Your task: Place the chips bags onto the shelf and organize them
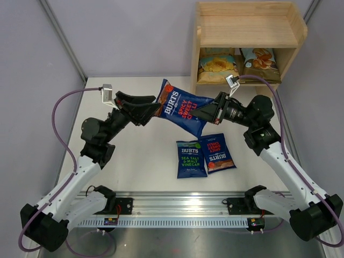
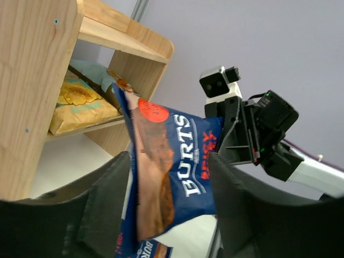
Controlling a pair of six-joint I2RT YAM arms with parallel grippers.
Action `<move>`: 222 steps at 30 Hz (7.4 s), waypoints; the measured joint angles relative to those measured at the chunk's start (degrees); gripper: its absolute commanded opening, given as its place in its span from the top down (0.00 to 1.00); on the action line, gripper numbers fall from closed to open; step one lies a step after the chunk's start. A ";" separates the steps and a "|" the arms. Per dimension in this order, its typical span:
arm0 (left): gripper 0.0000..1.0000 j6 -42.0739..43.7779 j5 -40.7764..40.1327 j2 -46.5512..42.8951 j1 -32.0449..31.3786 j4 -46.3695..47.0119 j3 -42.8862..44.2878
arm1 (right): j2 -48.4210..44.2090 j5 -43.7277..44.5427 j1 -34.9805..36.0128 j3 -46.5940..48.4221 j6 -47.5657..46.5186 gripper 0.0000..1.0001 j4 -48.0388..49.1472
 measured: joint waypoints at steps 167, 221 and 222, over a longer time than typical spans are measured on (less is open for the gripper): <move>0.14 -3.87 0.68 39.80 -13.27 -30.47 -3.43 | -22.95 0.11 -34.07 -10.95 -2.54 0.05 -35.08; 1.00 -23.04 -33.62 3.69 -13.97 -32.76 -2.40 | -9.09 25.55 9.94 -36.24 17.55 0.17 15.91; 1.00 -23.63 -33.48 3.04 -13.97 -32.70 -2.32 | -8.00 26.43 11.17 -35.21 16.72 0.18 16.70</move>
